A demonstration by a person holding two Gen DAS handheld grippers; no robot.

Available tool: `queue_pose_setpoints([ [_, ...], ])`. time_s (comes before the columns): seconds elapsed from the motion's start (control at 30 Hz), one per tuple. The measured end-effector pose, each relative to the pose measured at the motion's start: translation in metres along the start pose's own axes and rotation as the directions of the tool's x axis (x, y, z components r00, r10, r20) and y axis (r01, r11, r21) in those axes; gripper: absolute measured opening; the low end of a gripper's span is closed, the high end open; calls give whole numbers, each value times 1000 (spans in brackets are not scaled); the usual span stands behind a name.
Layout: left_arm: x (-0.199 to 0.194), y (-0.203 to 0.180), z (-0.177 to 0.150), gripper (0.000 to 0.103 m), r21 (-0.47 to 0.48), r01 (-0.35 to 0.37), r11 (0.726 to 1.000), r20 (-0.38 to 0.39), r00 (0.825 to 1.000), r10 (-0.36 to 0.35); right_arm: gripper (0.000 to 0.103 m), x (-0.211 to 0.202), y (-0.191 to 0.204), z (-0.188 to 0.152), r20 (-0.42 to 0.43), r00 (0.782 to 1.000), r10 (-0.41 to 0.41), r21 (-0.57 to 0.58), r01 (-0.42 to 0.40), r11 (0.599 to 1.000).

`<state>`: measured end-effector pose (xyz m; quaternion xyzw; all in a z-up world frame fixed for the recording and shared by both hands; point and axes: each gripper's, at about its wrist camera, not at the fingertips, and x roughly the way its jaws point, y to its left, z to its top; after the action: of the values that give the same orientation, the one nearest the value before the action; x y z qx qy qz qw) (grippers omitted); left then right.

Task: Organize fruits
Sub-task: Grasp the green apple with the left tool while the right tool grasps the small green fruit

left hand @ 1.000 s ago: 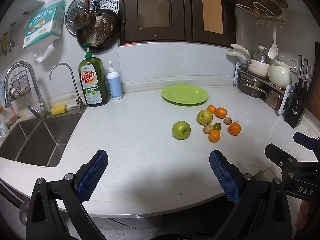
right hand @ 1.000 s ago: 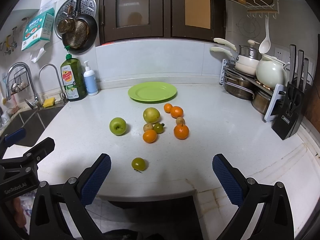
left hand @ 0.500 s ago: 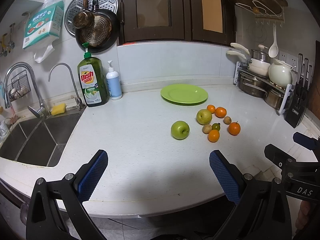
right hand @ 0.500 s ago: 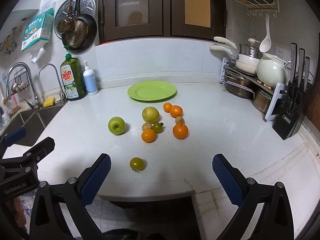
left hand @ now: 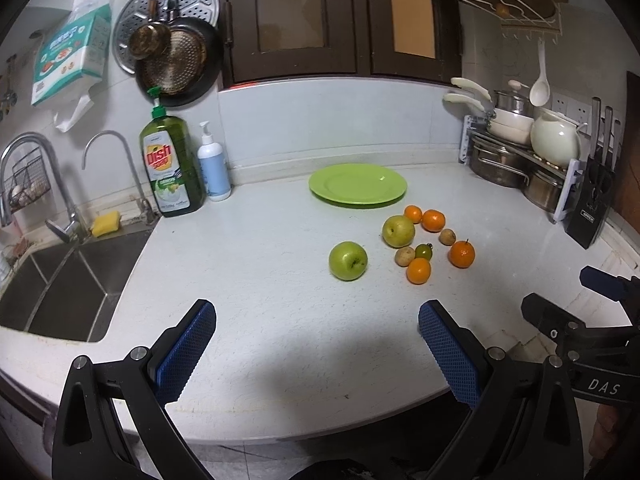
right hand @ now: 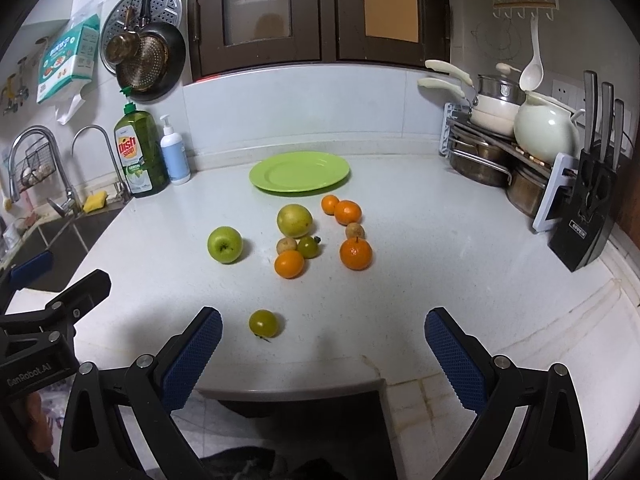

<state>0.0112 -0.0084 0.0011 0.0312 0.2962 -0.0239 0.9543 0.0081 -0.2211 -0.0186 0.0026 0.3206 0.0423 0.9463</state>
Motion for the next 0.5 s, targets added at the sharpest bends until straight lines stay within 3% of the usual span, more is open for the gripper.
queue_pose_setpoints([
  [0.33,36,8,21,88,90,99,991,-25,995,-97,92,27,8,5,-73,997,7,60,-3,998],
  [0.5,66,19,31,88,144,152,978,-65,987,-144,85,49,21,4,-145,989,22,105,-7,994],
])
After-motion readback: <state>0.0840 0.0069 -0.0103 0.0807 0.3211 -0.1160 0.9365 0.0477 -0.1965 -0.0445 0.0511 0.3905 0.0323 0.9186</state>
